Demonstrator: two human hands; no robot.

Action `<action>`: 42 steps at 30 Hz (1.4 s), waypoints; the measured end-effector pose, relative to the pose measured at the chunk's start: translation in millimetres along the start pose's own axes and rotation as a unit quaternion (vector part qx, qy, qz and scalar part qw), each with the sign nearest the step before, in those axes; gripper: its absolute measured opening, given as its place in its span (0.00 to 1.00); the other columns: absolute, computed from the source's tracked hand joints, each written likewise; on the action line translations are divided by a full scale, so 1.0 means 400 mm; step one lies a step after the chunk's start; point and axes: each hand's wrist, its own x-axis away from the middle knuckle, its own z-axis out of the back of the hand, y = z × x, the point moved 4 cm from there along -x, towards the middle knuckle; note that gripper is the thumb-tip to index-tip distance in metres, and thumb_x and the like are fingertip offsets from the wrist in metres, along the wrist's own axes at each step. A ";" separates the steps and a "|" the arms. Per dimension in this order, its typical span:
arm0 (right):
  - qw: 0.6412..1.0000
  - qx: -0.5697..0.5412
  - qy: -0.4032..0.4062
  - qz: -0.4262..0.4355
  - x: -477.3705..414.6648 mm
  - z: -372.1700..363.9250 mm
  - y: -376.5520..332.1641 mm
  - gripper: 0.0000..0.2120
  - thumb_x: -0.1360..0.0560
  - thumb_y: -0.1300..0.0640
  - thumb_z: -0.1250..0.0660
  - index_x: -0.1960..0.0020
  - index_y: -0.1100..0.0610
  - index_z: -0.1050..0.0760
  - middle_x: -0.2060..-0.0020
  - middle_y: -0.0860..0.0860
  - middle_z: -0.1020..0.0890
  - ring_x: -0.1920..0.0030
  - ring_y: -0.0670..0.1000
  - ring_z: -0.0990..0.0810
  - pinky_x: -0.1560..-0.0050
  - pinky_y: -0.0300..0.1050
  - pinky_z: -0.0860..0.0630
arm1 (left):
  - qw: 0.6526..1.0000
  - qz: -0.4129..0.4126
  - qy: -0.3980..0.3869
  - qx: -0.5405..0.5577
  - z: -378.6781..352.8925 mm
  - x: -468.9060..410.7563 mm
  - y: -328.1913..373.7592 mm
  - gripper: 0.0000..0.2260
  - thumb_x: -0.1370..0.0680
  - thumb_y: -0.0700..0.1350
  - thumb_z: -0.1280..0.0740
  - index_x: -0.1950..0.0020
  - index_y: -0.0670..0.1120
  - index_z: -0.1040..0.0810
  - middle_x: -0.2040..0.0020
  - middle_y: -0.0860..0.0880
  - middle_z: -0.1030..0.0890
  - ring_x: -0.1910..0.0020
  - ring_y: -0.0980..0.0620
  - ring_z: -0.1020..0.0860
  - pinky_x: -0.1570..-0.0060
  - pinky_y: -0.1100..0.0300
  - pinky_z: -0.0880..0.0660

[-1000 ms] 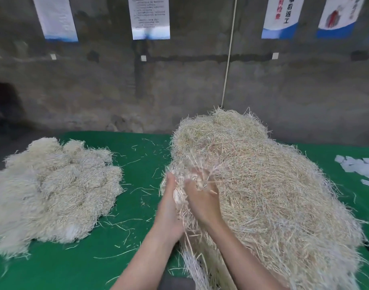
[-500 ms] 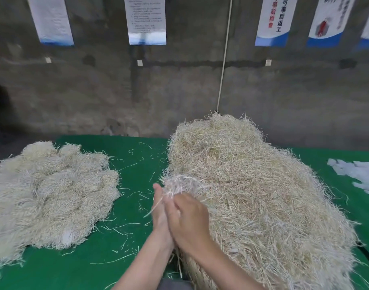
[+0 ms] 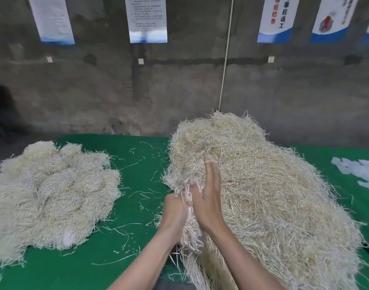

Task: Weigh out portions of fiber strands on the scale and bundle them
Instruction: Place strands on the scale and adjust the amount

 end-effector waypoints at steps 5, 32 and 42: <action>0.995 -0.081 -0.064 0.002 0.069 -0.086 -0.009 0.30 0.31 0.29 0.43 0.30 0.33 0.41 0.30 0.38 0.37 0.32 0.40 0.35 0.33 0.42 0.34 | 0.986 -0.126 0.101 0.045 0.034 -0.041 0.023 0.05 0.20 0.37 0.42 0.53 0.46 0.31 0.58 0.51 0.29 0.66 0.63 0.29 0.71 0.76 0.33; 0.991 -0.105 -0.048 -0.062 0.043 -0.047 0.023 0.18 0.21 0.46 0.44 0.34 0.30 0.37 0.41 0.29 0.32 0.55 0.32 0.23 0.56 0.28 0.26 | 0.946 0.067 0.025 0.317 0.019 -0.072 -0.014 0.21 0.20 0.59 0.46 0.40 0.44 0.26 0.52 0.38 0.18 0.56 0.42 0.18 0.62 0.53 0.21; 0.987 -0.112 0.085 -0.080 0.003 -0.030 0.053 0.11 0.23 0.46 0.40 0.47 0.53 0.29 0.47 0.53 0.25 0.49 0.50 0.23 0.49 0.49 0.24 | 0.967 0.081 -0.062 0.232 -0.022 -0.034 -0.063 0.17 0.19 0.55 0.45 0.36 0.50 0.26 0.44 0.45 0.19 0.48 0.49 0.20 0.49 0.52 0.23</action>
